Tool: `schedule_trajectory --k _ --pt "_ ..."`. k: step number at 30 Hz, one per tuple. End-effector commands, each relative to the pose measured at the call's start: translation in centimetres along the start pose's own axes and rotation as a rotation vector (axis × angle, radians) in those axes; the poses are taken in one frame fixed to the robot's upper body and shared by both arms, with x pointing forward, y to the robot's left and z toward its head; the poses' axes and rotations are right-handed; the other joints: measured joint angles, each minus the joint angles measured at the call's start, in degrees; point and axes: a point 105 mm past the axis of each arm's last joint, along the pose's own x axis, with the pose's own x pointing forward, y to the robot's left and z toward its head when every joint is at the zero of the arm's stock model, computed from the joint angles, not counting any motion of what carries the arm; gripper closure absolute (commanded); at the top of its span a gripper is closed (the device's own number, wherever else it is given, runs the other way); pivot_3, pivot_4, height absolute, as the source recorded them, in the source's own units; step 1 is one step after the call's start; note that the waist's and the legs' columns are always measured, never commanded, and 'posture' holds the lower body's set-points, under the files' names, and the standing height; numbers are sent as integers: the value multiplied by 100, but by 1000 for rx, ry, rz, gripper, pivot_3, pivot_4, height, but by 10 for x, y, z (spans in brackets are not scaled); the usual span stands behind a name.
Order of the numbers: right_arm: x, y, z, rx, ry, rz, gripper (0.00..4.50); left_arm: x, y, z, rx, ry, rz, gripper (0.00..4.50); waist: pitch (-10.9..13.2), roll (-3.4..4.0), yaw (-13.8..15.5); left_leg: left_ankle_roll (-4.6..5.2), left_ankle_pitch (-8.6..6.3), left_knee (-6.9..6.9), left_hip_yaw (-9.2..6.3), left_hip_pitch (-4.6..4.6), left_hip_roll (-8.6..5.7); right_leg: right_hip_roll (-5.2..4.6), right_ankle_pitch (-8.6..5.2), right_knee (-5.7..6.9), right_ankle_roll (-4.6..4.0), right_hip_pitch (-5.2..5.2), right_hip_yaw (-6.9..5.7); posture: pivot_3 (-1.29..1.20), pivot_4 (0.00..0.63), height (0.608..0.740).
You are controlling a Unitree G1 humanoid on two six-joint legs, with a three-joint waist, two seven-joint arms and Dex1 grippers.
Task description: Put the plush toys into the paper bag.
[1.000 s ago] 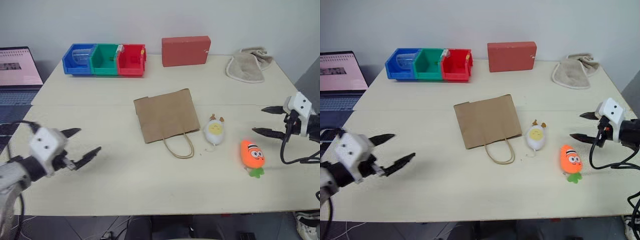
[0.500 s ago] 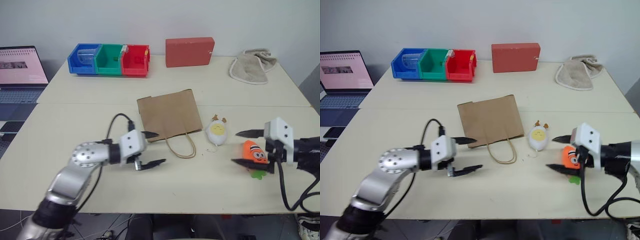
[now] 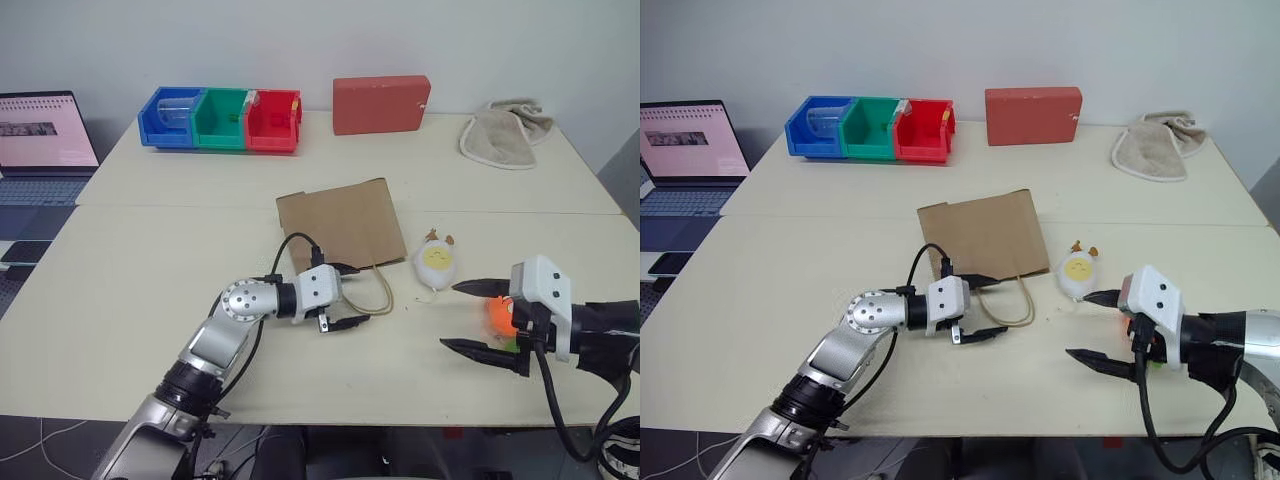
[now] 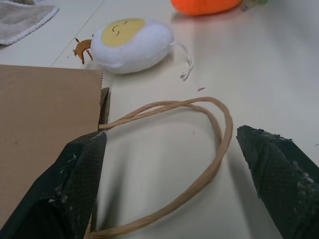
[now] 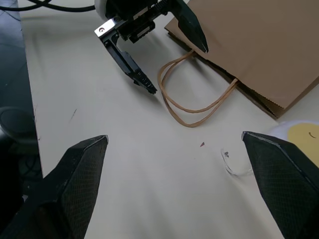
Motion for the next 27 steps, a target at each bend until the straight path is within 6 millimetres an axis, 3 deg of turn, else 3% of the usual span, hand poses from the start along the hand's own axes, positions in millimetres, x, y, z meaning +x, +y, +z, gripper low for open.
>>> schedule_trajectory --k 1,4,16,21,27 --pt "-5 1 9 -27 -29 -22 0 6 6 12 48 -54 3 72 0 0 1 0 0 5 0 -5 0 0 0 0 0 0 1 0 150 740" --pt "-5 2 9 -21 -30 -24 0 7 3 13 54 -66 -21 668 0 0 -3 0 0 15 -1 -14 -1 0 0 -5 0 -1 2 0 150 740" --pt "-5 4 6 -9 -39 -41 0 18 -4 10 75 -66 -90 4487 0 0 0 0 0 16 -6 -19 -3 2 0 -5 1 -1 2 0 150 740" --pt "-6 7 6 -4 -41 -42 0 14 0 20 47 -99 -95 4487 0 0 -2 0 0 15 -9 -19 -3 3 0 -4 1 -2 1 0 150 740" --pt "2 8 7 44 -64 -60 0 -4 17 60 -70 -218 -83 4487 0 -1 -5 0 0 17 -12 -27 -2 3 0 -5 1 -8 0 0 150 740"
